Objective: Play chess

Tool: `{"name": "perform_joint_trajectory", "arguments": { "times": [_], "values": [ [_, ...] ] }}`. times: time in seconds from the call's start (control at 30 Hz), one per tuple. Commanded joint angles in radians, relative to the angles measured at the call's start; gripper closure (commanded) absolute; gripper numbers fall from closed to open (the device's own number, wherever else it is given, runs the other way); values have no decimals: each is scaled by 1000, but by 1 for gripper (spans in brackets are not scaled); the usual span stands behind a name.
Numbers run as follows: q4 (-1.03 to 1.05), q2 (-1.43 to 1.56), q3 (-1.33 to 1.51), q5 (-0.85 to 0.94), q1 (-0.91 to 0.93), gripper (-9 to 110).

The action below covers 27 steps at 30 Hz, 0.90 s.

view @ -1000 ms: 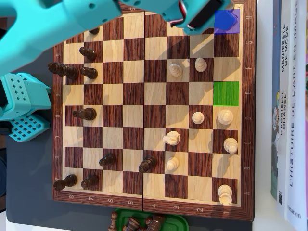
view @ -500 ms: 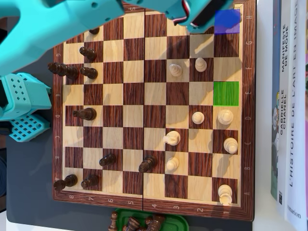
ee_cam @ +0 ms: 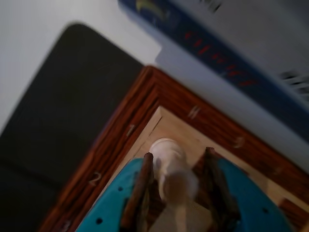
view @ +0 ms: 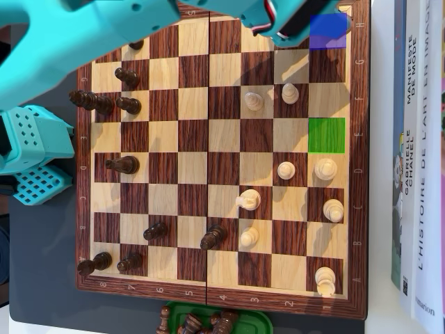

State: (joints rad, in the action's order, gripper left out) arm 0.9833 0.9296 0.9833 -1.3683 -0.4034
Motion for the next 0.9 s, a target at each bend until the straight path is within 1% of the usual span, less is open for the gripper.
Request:
{"name": "perform_joint_trajectory", "arguments": {
  "times": [0.0,0.87],
  "values": [
    [3,9,-46,2,6,86],
    [-5,8,-63,-6,8,86]
  ]
}}
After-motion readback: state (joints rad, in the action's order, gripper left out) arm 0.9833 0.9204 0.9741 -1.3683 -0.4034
